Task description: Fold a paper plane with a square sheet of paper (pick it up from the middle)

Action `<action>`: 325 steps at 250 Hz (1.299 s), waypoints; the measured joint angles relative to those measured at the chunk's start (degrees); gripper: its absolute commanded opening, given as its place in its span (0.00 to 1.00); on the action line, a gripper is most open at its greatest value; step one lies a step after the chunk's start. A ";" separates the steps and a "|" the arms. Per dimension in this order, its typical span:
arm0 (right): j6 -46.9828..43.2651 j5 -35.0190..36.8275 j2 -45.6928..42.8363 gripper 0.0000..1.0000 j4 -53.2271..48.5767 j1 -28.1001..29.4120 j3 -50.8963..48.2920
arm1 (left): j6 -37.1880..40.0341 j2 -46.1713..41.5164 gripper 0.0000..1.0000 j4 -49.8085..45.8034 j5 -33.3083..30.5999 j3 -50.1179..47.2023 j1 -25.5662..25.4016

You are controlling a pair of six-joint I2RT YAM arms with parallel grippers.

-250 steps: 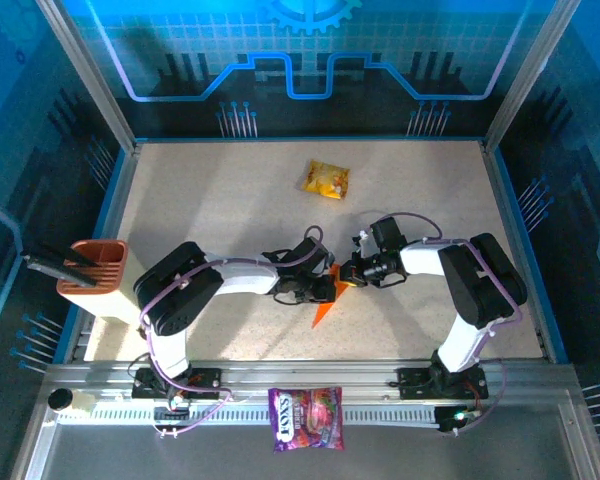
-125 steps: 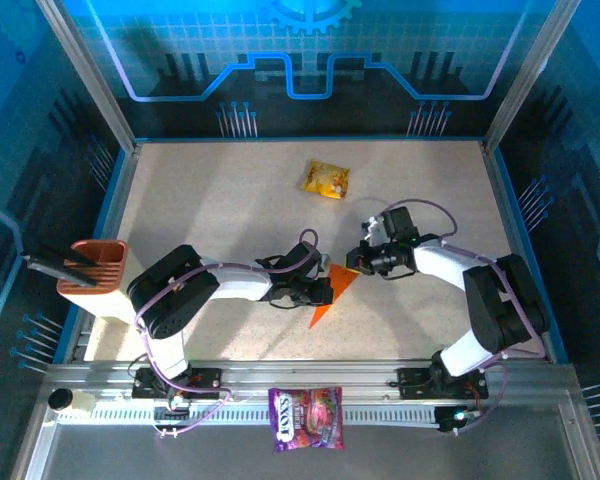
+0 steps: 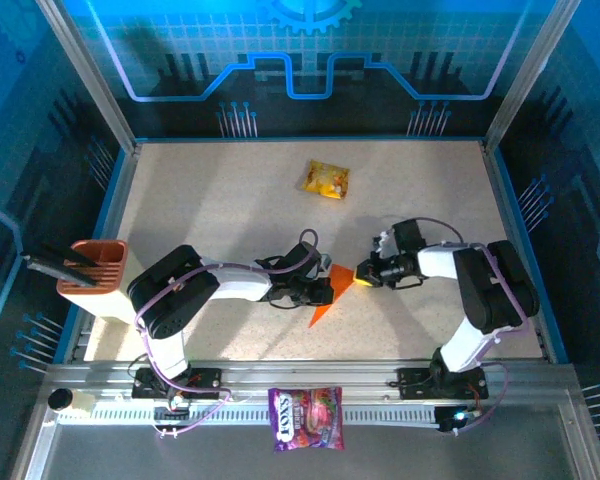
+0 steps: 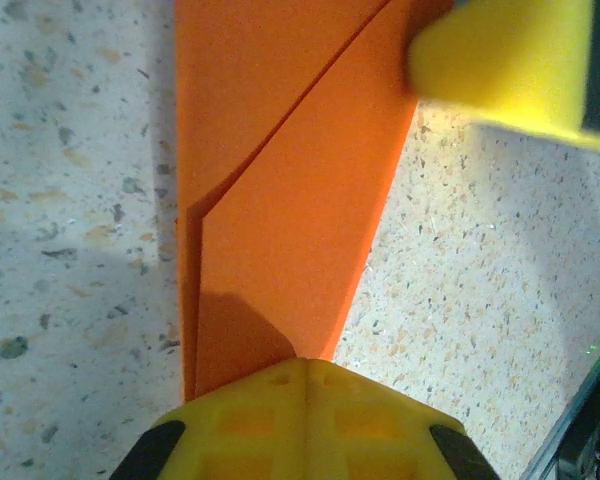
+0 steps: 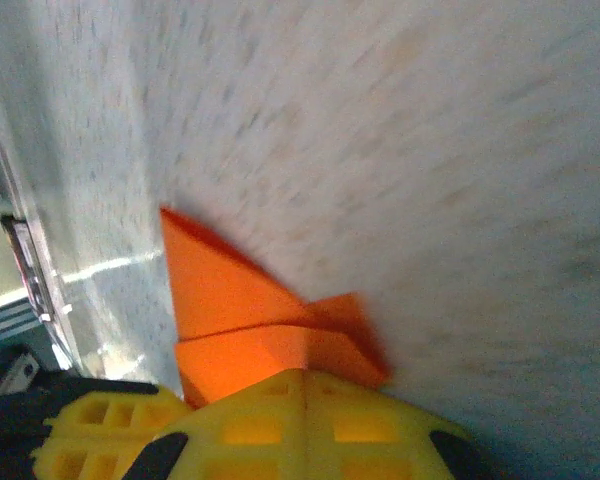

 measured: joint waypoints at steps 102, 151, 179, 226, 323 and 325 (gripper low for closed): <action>-0.55 2.45 -2.91 0.01 -1.66 -3.72 2.10 | -0.17 0.00 0.00 0.24 0.35 -0.09 0.04; 0.48 3.08 -5.90 0.01 -0.59 3.89 2.12 | -0.17 0.00 0.00 0.00 0.37 0.11 0.04; 1.05 3.45 -4.46 0.00 -0.46 7.23 2.01 | -0.20 -0.02 0.01 -0.15 0.37 0.20 0.04; 1.22 3.96 -0.09 0.00 0.04 7.21 1.22 | -0.17 -1.18 0.03 -3.61 0.42 0.68 -0.02; 0.17 3.87 0.00 0.00 0.00 7.15 1.31 | 0.02 0.13 0.06 -6.58 3.96 8.00 -0.13; 0.17 3.87 0.00 0.00 -0.02 7.13 1.31 | 0.00 0.31 0.06 -6.47 4.00 8.02 -0.13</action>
